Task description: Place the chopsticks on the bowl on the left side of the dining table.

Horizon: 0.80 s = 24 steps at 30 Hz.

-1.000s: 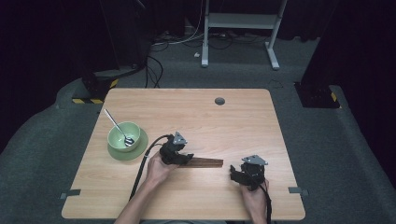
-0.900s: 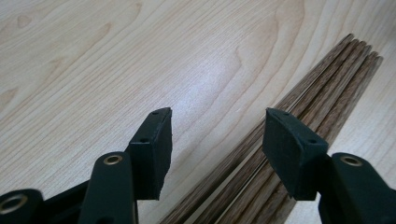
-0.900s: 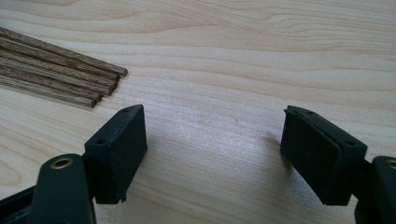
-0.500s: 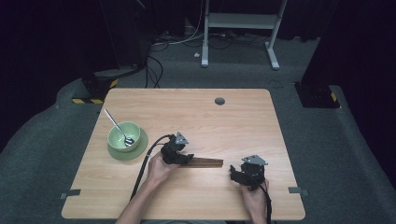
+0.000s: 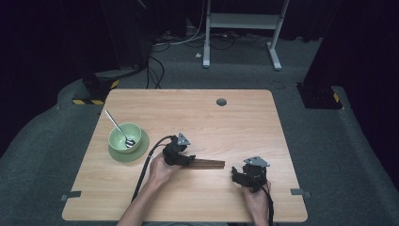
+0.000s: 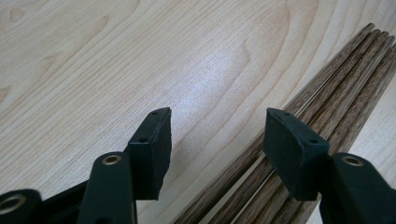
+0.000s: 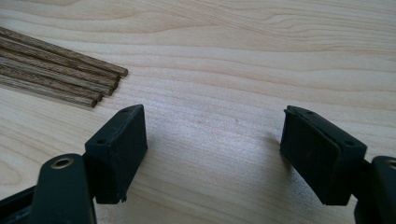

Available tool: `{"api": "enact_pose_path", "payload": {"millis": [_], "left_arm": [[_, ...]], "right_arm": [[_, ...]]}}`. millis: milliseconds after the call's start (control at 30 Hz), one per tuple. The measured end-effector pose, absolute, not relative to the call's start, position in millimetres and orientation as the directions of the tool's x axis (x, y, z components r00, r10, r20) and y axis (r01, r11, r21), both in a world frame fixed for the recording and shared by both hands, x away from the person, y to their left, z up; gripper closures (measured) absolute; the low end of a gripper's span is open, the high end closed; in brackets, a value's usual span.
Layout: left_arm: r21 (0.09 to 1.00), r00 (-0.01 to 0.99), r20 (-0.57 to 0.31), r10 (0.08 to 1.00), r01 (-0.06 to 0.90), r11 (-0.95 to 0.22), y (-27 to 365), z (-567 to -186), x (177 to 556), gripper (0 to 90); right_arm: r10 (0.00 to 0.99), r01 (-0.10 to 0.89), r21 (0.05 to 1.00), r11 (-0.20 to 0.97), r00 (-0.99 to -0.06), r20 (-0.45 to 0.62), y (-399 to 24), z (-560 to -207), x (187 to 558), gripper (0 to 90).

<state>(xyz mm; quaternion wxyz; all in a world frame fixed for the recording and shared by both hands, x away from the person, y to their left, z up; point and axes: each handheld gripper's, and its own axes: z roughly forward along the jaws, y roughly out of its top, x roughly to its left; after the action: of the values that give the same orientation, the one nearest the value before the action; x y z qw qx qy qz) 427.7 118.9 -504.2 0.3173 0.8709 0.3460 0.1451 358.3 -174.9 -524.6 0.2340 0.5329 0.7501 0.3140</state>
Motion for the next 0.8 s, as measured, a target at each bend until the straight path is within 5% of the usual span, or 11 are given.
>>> {"api": "enact_pose_path", "payload": {"millis": [800], "left_arm": [[0.641, 0.718, 0.035, 0.695, 0.517, -0.567, 121.8, -505.8, 429.6, 42.1]], "right_arm": [[0.946, 0.651, 0.721, 0.237, -0.325, -0.018, -175.0, -524.7, 358.4, 22.2]]}}
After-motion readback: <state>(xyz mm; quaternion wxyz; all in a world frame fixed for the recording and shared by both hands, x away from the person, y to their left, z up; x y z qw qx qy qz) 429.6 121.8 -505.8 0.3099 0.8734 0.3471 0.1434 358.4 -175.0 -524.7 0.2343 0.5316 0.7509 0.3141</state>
